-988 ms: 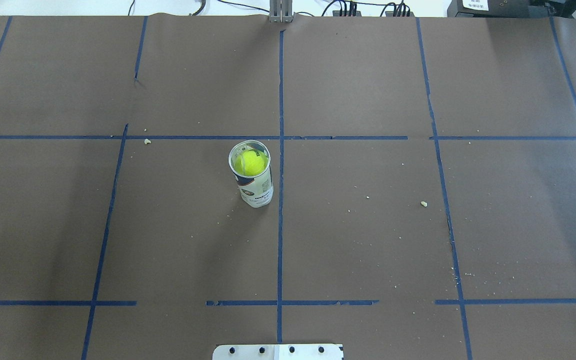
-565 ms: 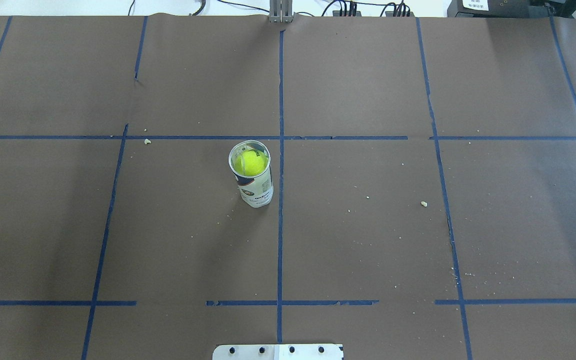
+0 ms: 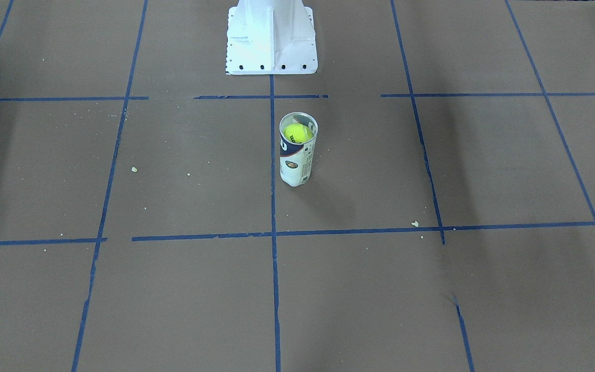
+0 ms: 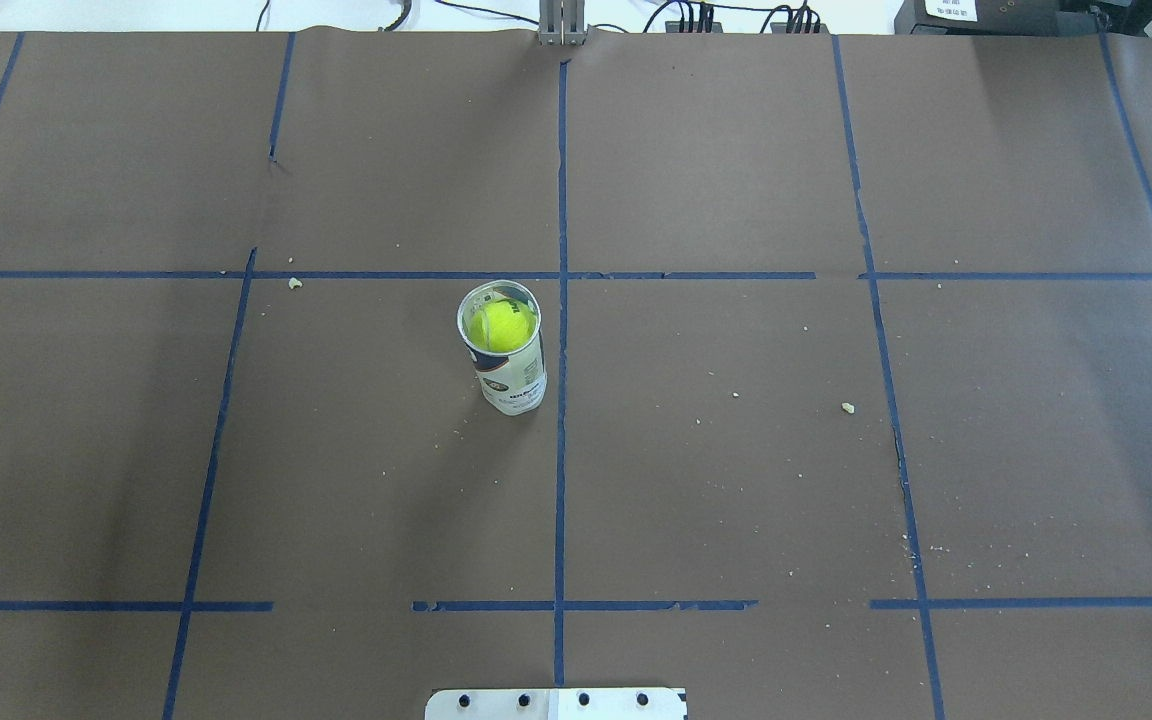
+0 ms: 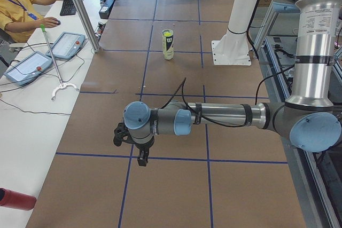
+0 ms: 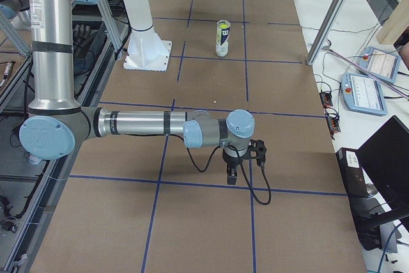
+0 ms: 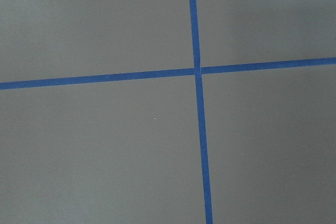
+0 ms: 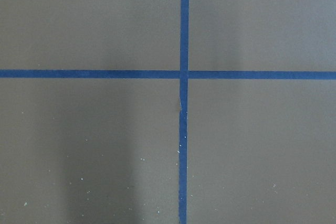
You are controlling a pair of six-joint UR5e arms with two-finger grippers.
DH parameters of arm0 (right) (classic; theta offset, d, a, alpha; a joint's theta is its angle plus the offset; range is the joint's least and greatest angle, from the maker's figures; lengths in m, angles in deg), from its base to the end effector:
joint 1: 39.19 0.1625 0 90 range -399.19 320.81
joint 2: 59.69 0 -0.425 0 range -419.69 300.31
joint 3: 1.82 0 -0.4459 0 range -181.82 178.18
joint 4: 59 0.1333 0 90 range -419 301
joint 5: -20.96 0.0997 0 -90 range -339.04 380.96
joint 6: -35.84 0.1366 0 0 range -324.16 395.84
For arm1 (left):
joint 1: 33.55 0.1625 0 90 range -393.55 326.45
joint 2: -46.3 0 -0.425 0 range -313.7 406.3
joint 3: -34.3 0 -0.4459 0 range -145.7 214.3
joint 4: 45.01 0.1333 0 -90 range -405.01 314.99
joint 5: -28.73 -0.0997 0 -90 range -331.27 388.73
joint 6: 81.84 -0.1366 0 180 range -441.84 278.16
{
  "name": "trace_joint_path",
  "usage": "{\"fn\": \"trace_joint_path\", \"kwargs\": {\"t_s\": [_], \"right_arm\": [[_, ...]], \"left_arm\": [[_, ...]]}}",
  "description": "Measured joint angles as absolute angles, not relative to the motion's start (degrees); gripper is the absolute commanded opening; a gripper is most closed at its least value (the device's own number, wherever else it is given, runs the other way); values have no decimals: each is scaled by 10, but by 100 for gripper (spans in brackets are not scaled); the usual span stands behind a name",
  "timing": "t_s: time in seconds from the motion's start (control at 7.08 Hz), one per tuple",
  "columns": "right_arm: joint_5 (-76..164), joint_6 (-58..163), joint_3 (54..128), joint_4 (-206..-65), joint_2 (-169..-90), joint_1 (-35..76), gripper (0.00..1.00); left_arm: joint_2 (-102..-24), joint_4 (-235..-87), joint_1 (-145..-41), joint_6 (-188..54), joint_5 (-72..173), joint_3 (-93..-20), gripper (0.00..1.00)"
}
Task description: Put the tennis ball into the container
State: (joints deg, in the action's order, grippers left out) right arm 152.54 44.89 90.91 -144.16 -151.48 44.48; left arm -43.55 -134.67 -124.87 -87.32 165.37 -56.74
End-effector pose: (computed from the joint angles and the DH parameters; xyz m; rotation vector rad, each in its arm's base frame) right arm -0.0174 -0.5434 0.6716 -0.0015 -0.7314 0.0087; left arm -0.0465 -0.5444 0.6734 0.0573 0.8122 0.0725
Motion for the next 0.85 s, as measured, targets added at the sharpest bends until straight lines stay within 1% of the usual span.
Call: {"fn": "trace_joint_path", "kwargs": {"t_s": [0.85], "right_arm": [[1525, 449, 909, -1442, -1515, 445, 100]], "left_arm": [[-436, -1347, -1249, -872, 1655, -573, 100]]}}
